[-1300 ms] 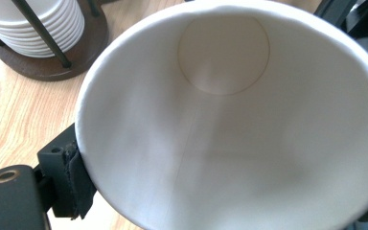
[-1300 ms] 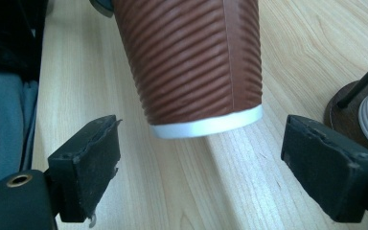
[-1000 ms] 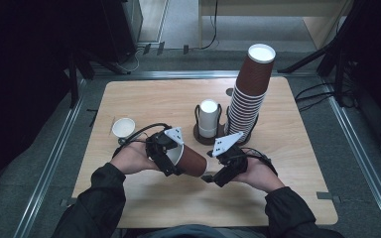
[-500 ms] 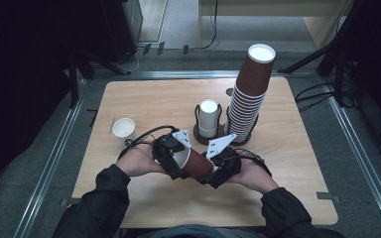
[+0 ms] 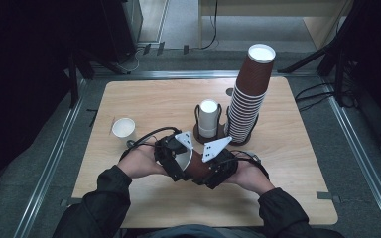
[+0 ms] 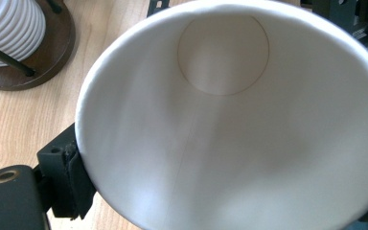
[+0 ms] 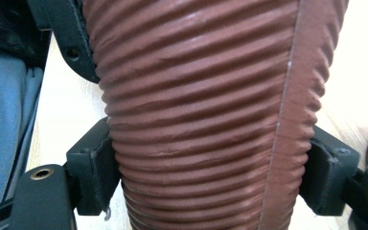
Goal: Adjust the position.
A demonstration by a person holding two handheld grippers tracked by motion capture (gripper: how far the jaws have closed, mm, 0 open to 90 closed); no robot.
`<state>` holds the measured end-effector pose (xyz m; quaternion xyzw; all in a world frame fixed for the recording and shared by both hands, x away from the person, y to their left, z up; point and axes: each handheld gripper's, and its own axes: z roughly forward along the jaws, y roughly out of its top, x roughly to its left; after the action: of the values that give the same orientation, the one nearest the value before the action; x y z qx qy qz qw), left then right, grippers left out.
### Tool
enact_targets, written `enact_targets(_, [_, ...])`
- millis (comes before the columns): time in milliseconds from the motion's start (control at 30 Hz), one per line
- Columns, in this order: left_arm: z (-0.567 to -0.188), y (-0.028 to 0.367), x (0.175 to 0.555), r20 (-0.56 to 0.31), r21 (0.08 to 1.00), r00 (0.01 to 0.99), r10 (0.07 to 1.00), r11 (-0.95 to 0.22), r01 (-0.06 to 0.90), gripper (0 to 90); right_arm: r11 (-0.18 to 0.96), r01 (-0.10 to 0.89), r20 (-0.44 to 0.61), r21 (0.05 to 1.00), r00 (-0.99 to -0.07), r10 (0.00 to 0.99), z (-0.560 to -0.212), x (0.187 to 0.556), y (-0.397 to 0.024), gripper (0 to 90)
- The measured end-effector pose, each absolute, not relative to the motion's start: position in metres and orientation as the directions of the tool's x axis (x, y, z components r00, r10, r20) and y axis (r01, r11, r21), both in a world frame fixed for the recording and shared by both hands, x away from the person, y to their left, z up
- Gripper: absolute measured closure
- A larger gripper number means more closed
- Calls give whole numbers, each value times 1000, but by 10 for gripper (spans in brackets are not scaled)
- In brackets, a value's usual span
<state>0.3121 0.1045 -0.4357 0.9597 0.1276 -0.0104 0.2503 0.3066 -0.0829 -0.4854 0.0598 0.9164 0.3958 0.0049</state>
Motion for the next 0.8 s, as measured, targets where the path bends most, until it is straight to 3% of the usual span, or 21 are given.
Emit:
enact_targets(167, [-435,104,309,-46,503,972,232,-835,223,49,680,102,30,726,-993,116,-485,307,-83,210])
enact_targets(233, [-434,105,309,-48,508,971,236,-831,227,0,682,103,28,724,-992,120,-484,307,-84,210])
enact_targets(800, [-427,137,316,-99,646,952,289,-709,283,0,652,135,26,746,-984,174,-478,315,-101,210])
